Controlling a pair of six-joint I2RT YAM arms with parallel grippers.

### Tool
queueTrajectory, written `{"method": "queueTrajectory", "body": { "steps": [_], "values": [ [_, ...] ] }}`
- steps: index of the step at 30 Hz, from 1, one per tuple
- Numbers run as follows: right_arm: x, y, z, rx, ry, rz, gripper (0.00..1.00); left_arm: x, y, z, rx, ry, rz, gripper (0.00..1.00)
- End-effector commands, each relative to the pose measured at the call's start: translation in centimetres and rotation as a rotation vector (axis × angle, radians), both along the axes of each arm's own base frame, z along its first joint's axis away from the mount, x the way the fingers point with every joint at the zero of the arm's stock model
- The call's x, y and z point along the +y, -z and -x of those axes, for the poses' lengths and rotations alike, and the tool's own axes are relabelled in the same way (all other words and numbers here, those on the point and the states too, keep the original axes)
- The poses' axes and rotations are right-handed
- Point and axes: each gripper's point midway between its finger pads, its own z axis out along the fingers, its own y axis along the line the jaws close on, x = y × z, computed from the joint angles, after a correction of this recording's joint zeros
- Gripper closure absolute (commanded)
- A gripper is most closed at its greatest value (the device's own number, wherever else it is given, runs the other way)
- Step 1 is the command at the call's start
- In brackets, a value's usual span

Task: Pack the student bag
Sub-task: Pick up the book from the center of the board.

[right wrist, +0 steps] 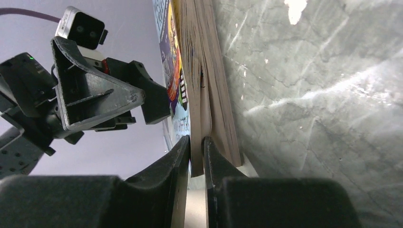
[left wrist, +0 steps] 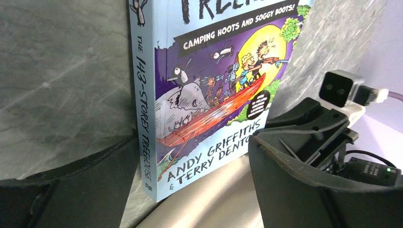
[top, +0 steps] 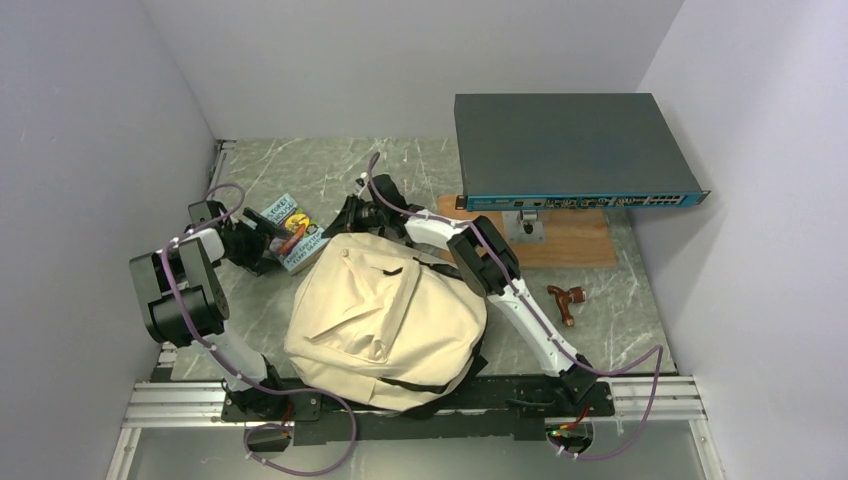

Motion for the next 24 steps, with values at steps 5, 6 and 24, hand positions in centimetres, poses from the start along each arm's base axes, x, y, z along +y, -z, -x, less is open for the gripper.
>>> {"method": "queueTrajectory", "body": {
  "steps": [5, 6, 24],
  "values": [
    [0.4, -1.7, 0.5, 0.090, -0.031, -0.080, 1.00, -1.4, -0.1, -1.1, -0.074, 0.021, 0.094, 0.15],
    [0.4, -1.9, 0.6, 0.084, -0.033, -0.080, 1.00, -1.4, -0.6, -1.4, -0.109, 0.021, 0.093, 0.17],
    [-0.5, -2.9, 2.5, -0.145, -0.143, 0.030, 0.70, -0.5, -6.5, -2.0, -0.395, 0.045, 0.025, 0.85]
  ]
}}
